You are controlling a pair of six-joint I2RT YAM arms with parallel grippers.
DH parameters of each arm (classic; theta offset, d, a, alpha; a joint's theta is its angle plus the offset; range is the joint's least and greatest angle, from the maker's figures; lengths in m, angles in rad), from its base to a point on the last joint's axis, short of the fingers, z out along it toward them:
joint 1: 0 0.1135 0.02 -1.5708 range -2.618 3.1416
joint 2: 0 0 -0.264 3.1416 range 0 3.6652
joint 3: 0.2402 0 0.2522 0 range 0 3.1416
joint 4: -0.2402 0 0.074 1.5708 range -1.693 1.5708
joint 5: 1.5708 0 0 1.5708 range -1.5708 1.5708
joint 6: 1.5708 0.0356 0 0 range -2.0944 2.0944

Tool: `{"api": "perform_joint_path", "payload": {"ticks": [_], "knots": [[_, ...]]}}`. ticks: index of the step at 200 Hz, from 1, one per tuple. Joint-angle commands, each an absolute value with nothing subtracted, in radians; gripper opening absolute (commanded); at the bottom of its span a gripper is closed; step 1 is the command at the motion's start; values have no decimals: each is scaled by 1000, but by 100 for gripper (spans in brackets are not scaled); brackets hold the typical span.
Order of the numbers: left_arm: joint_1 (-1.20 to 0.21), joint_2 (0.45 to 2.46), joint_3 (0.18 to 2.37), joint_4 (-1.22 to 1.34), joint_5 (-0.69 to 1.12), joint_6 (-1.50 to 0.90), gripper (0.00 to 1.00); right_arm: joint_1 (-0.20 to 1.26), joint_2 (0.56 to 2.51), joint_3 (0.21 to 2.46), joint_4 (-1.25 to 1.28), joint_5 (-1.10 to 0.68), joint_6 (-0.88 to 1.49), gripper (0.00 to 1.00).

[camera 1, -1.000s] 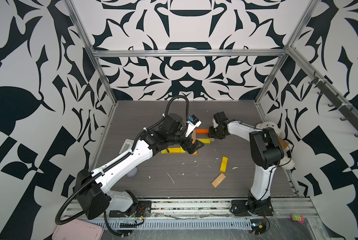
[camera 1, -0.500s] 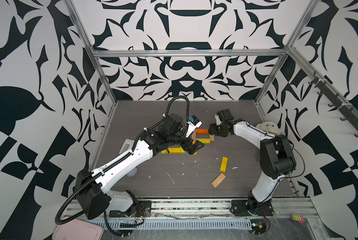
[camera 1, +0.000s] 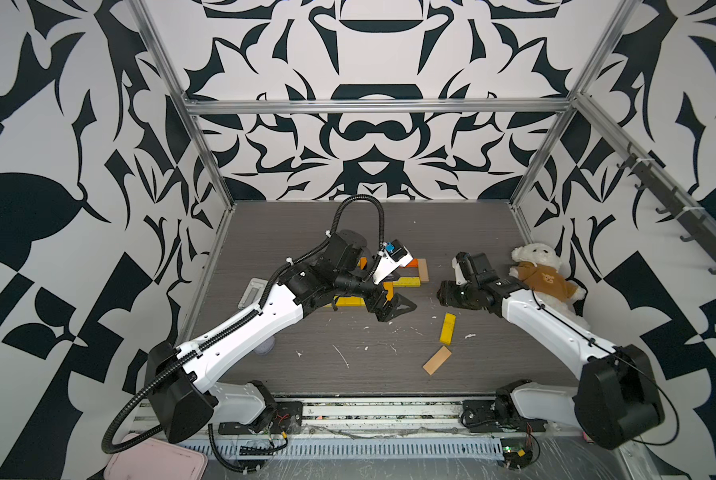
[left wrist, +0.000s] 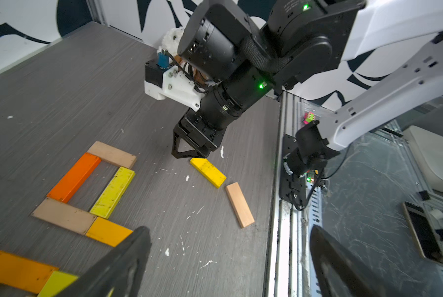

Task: Assemble the number 8 with building blocks
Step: Assemble the building block at the center of the board, then pick up the building block from the center of the board.

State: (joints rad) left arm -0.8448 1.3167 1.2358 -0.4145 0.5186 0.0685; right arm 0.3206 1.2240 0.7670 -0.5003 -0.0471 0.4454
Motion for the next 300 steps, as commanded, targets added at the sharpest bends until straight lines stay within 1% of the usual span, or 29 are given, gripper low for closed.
{"api": "perform_joint_path", "payload": {"ticks": [1, 39, 62, 89, 140, 210, 253, 300], "knots": [[-847, 1267, 1229, -465, 610, 91, 99, 324, 1164, 714, -547, -14, 488, 61], [-847, 1224, 1162, -484, 619, 127, 99, 326, 1142, 651, -542, -55, 513, 55], [-852, 1226, 1172, -509, 614, 139, 99, 342, 1135, 627, -545, -48, 533, 53], [-852, 1221, 1162, -487, 555, 123, 99, 365, 1135, 597, -524, -46, 561, 52], [-851, 1266, 1189, -510, 561, 112, 99, 424, 1198, 589, -490, -21, 590, 51], [-851, 1250, 1174, -490, 542, 110, 99, 439, 1247, 586, -469, 7, 598, 46], [-853, 1238, 1181, -500, 544, 110, 99, 443, 1270, 576, -457, 24, 609, 44], [-852, 1223, 1186, -509, 564, 118, 99, 455, 1290, 580, -445, 31, 609, 36]]}}
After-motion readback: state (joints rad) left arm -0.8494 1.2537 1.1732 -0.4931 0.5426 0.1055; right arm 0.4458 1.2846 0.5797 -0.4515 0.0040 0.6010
